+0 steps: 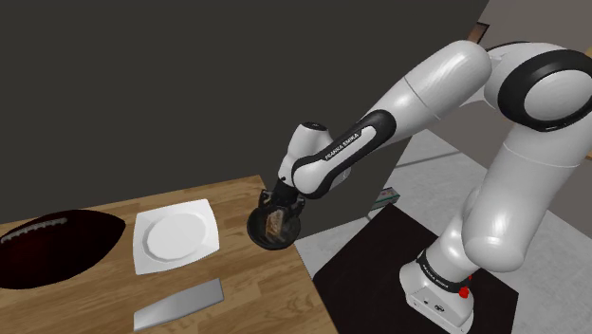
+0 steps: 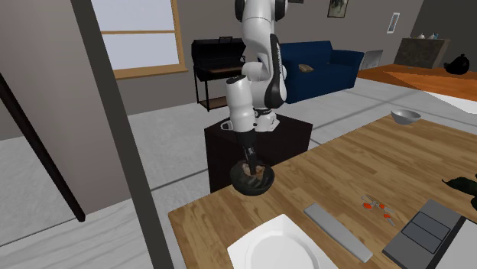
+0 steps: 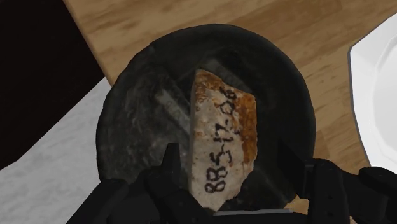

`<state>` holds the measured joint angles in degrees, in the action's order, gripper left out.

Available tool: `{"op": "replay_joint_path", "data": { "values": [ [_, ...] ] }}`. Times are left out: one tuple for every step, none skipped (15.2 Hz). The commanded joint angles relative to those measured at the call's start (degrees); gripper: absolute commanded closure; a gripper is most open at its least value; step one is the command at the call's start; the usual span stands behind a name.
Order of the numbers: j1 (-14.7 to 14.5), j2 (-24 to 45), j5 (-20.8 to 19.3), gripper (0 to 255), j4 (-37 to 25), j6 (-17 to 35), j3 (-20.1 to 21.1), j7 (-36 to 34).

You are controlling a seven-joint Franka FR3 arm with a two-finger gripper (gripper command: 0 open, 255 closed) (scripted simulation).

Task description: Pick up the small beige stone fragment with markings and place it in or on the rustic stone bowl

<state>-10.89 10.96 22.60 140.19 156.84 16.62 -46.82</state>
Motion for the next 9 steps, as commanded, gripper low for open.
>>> {"op": "replay_joint_path", "data": {
  "values": [
    [0.0, 0.0, 0.0, 0, 0.0, 0.0, 0.0, 0.0],
    [0.0, 0.0, 0.0, 0, 0.0, 0.0, 0.0, 0.0],
    [0.0, 0.0, 0.0, 0, 0.0, 0.0, 0.0, 0.0],
    [0.0, 0.0, 0.0, 0, 0.0, 0.0, 0.0, 0.0],
    [0.0, 0.0, 0.0, 0, 0.0, 0.0, 0.0, 0.0],
    [0.3, -2.1, 0.0, 0, 0.3, -1.9, -0.1, -0.1],
    [0.6, -4.2, -0.1, 0, 0.5, -3.8, -0.3, -0.2],
    [0.9, -6.2, -0.2, 0, 0.6, -5.8, -0.4, -0.2],
    [1.1, -7.8, -0.3, 0, 0.7, -7.3, -0.6, -0.3]
  ]
}}
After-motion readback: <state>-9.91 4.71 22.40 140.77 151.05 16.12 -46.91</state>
